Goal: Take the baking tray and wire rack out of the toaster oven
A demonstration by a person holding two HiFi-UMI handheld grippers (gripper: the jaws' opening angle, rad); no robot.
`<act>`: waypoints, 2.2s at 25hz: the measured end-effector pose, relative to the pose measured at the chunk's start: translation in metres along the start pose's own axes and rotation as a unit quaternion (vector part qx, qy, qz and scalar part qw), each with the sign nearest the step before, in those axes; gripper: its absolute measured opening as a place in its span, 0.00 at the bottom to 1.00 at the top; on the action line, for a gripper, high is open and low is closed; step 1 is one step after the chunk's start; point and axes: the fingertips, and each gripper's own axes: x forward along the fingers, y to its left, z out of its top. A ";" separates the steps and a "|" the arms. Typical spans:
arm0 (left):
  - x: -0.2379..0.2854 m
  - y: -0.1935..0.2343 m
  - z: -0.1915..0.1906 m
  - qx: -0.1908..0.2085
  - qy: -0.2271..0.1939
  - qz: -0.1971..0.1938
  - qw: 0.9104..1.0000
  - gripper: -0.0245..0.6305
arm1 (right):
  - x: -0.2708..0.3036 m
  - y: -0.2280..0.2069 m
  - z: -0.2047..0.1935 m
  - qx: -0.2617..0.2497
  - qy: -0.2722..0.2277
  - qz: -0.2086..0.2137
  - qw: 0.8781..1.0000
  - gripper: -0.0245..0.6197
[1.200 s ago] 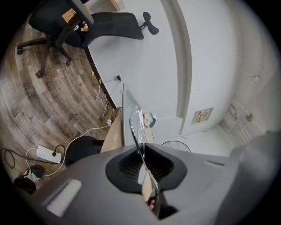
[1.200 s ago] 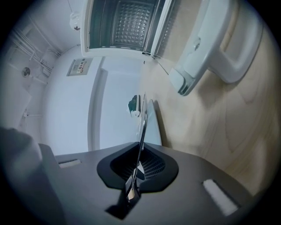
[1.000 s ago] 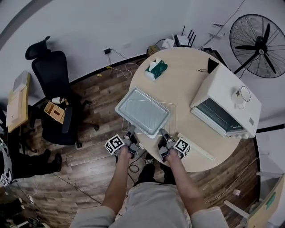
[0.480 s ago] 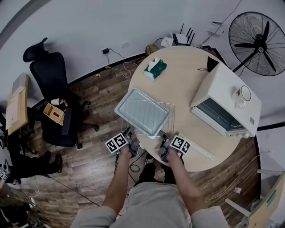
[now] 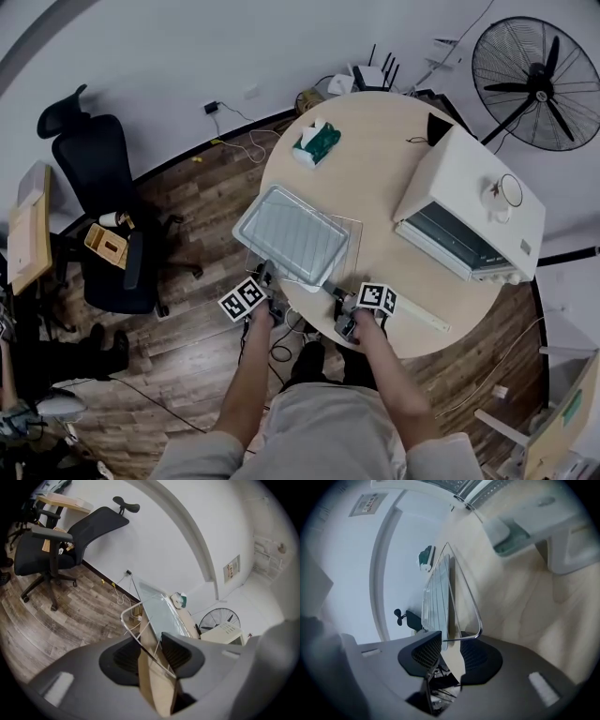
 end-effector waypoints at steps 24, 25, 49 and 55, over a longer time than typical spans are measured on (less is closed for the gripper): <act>-0.030 0.003 0.003 -0.077 -0.063 0.001 0.995 0.40 | -0.086 0.041 -0.025 -0.193 -0.064 0.023 0.979 0.20; -0.034 0.000 0.000 -0.074 -0.066 0.000 0.995 0.40 | -0.093 0.040 -0.023 -0.205 -0.074 0.019 0.976 0.20; -0.130 -0.309 -0.183 0.325 0.026 -0.216 0.920 0.40 | -0.324 -0.008 -0.002 -0.291 -0.327 -0.088 0.895 0.20; -0.146 -0.322 -0.221 0.391 0.037 -0.214 0.894 0.40 | -0.356 -0.003 -0.010 -0.314 -0.364 -0.085 0.873 0.19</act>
